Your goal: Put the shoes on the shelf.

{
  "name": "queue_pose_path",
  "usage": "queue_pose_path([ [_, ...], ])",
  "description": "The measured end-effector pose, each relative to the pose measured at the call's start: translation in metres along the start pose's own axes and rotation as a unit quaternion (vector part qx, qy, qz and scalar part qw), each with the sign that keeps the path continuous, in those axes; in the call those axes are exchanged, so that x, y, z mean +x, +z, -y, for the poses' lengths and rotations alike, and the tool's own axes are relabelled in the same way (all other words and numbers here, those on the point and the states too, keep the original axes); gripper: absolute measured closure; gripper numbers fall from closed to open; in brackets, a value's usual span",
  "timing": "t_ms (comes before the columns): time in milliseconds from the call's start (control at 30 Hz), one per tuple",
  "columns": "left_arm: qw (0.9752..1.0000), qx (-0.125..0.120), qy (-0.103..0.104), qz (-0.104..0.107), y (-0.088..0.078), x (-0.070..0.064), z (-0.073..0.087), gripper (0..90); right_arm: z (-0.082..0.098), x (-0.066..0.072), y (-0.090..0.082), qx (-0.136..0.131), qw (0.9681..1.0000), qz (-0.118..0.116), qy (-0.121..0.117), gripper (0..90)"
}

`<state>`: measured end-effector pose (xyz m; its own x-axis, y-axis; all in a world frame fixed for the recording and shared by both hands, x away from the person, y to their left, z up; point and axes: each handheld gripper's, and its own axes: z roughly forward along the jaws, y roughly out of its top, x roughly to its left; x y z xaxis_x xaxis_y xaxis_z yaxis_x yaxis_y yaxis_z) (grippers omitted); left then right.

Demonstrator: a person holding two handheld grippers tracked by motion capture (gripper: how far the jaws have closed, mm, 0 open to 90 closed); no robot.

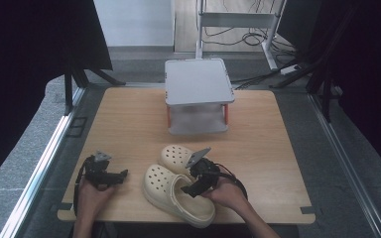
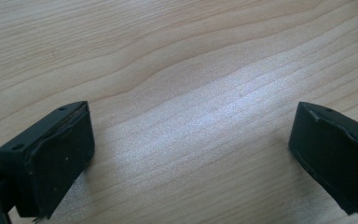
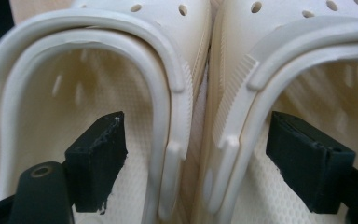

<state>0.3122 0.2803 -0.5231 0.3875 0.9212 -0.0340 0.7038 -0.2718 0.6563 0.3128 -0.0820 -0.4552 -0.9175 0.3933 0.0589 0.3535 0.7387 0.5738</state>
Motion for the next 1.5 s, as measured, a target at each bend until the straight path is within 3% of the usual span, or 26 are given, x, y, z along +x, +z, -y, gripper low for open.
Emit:
queue_pose_path([
  [233,1.0,0.0,0.0,0.0,0.0,0.0,0.0,0.2,-0.004,0.002,0.011,0.009,0.9999,0.009,-0.004,31.6],
  [400,1.0,0.0,0.0,0.0,0.0,0.0,0.0,0.2,-0.008,0.004,0.016,0.011,0.9998,0.016,-0.008,45.1],
  [433,1.0,0.0,0.0,0.0,0.0,0.0,0.0,0.2,-0.01,0.005,0.016,0.013,0.9996,0.026,-0.002,49.4],
  [667,1.0,0.0,0.0,0.0,0.0,0.0,0.0,0.2,-0.012,0.003,0.015,0.015,0.9994,0.026,0.016,62.7],
  [1100,1.0,0.0,0.0,0.0,0.0,0.0,0.0,0.2,-0.012,0.001,0.01,0.018,0.9989,0.013,0.041,64.1],
  [1500,1.0,0.001,0.002,0.0,0.0,0.0,0.0,0.2,-0.018,-0.005,-0.02,0.009,0.9983,0.015,0.055,64.2],
])
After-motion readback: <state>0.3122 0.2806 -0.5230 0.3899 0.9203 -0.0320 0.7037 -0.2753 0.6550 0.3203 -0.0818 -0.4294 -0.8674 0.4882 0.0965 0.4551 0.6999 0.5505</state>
